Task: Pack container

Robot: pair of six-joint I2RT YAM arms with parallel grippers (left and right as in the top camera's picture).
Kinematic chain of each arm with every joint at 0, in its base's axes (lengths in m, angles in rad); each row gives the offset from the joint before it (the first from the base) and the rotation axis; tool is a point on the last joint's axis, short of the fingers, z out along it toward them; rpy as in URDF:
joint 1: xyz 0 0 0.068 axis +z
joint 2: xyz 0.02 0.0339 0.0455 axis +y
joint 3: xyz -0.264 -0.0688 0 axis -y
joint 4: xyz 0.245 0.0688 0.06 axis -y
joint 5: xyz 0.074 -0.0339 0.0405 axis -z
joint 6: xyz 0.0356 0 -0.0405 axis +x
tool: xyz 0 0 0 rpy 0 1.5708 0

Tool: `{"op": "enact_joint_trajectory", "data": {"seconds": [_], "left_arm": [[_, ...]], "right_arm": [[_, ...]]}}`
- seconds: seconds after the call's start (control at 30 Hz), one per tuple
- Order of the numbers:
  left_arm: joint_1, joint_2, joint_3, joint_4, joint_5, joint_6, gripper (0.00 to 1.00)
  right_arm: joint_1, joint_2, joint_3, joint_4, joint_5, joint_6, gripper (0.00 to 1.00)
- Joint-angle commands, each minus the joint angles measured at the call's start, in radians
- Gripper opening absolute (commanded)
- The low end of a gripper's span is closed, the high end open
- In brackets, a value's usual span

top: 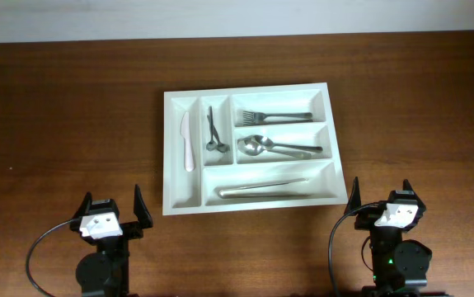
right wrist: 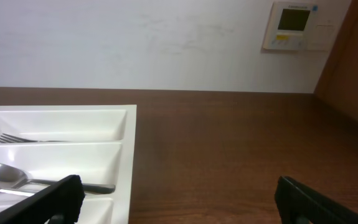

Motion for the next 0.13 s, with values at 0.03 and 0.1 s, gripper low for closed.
{"op": "enact_joint_trajectory", "data": {"seconds": [0.03, 0.1], "left_arm": [[0.005, -0.015, -0.008, 0.006, 0.008, 0.013, 0.99], [0.005, -0.015, -0.008, 0.006, 0.008, 0.013, 0.99]], "right_arm": [[0.008, -0.007, -0.005, -0.008, 0.015, 0.002, 0.99], [0.008, -0.007, -0.005, -0.008, 0.015, 0.002, 0.99]]}}
